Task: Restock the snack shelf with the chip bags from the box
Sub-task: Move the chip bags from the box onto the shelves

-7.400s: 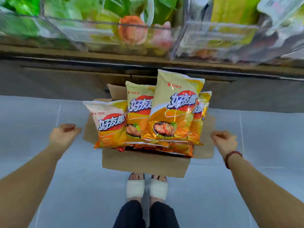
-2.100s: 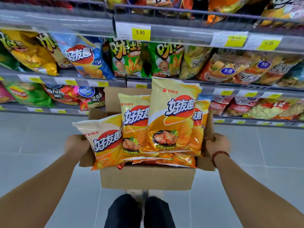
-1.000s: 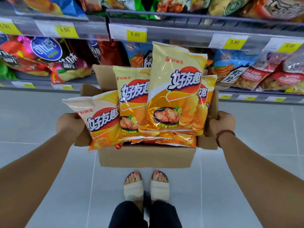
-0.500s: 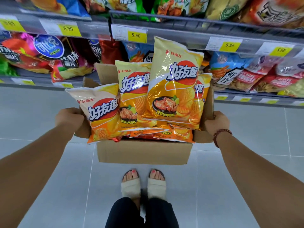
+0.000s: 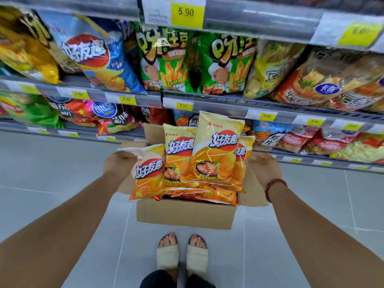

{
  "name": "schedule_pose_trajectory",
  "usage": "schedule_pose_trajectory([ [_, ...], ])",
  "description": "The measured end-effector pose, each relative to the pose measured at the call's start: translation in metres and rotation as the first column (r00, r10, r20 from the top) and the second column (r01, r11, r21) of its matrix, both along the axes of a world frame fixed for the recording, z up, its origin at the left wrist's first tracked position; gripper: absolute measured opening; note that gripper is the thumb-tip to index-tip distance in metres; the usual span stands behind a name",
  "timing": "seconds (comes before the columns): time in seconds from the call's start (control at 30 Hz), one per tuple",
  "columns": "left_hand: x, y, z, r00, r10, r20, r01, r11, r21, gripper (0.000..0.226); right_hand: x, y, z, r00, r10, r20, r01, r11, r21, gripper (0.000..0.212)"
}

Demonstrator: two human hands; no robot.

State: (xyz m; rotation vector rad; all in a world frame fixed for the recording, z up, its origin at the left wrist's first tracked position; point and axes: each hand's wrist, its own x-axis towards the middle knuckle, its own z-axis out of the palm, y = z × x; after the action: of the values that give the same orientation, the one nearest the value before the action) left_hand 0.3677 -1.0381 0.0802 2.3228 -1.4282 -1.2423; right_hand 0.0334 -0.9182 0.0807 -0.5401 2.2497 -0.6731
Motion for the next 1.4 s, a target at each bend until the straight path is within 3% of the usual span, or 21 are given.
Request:
schedule_pose_trajectory([
  [0.07,-0.016,0.002,0.01,0.986,0.036,-0.162,-0.031,0.999,0.033,0.024,0.009,-0.006,0.014,0.993,-0.031,0.113,0.037,0.998,-0.054,0.012],
  [0.1,-0.023,0.004,0.011,0.978,0.037,-0.203,-0.025,0.998,0.061,0.03,0.012,-0.007,0.014,0.982,-0.056,0.18,0.068,0.996,-0.062,0.025],
  [0.17,-0.036,0.009,0.011,0.978,-0.004,-0.209,0.033,0.99,0.136,0.049,0.019,-0.006,0.009,0.958,-0.069,0.28,0.083,0.996,-0.037,0.058],
  [0.3,-0.05,0.01,-0.006,0.965,-0.02,-0.261,0.087,0.965,0.246,0.089,0.028,-0.009,-0.006,0.908,-0.073,0.412,0.082,0.997,-0.005,0.088],
  [0.37,-0.053,0.008,-0.019,0.956,-0.006,-0.294,0.084,0.964,0.253,0.082,0.028,-0.013,-0.016,0.888,-0.065,0.455,0.09,0.995,-0.034,0.099],
  [0.47,-0.059,0.004,-0.037,0.929,0.026,-0.37,0.072,0.966,0.248,0.068,0.027,-0.018,-0.031,0.859,-0.061,0.508,0.108,0.992,-0.064,0.082],
  [0.6,-0.065,0.006,-0.055,0.885,0.079,-0.46,0.059,0.959,0.278,0.071,0.03,-0.018,-0.053,0.801,-0.055,0.597,0.099,0.994,-0.041,0.122],
  [0.67,-0.07,0.008,-0.063,0.875,0.096,-0.474,0.051,0.956,0.288,0.075,0.031,-0.019,-0.061,0.774,-0.063,0.631,0.106,0.994,-0.031,0.129],
  [0.8,-0.083,0.005,-0.07,0.881,0.097,-0.462,0.048,0.955,0.293,0.085,0.031,-0.023,-0.07,0.746,-0.072,0.662,0.125,0.992,-0.033,0.128],
  [0.9,-0.09,0.004,-0.068,0.911,0.062,-0.407,0.044,0.968,0.246,0.095,0.028,-0.024,-0.073,0.729,-0.075,0.681,0.148,0.988,-0.05,0.116],
  [1.07,-0.09,0.009,-0.062,0.911,0.049,-0.41,0.044,0.976,0.214,0.071,0.025,-0.017,-0.065,0.738,-0.056,0.672,0.152,0.985,-0.085,0.09],
  [1.17,-0.085,0.013,-0.055,0.922,0.031,-0.385,0.045,0.981,0.188,0.059,0.024,-0.009,-0.058,0.736,-0.054,0.675,0.15,0.985,-0.085,0.089],
  [1.3,-0.076,0.019,-0.043,0.915,0.027,-0.402,0.025,0.992,0.124,0.058,0.027,0.001,-0.041,0.728,-0.051,0.683,0.154,0.984,-0.09,0.091],
  [1.4,-0.066,0.022,-0.029,0.885,0.039,-0.463,0.005,0.996,0.093,0.062,0.025,0.01,-0.026,0.708,-0.047,0.705,0.185,0.975,-0.121,0.074],
])
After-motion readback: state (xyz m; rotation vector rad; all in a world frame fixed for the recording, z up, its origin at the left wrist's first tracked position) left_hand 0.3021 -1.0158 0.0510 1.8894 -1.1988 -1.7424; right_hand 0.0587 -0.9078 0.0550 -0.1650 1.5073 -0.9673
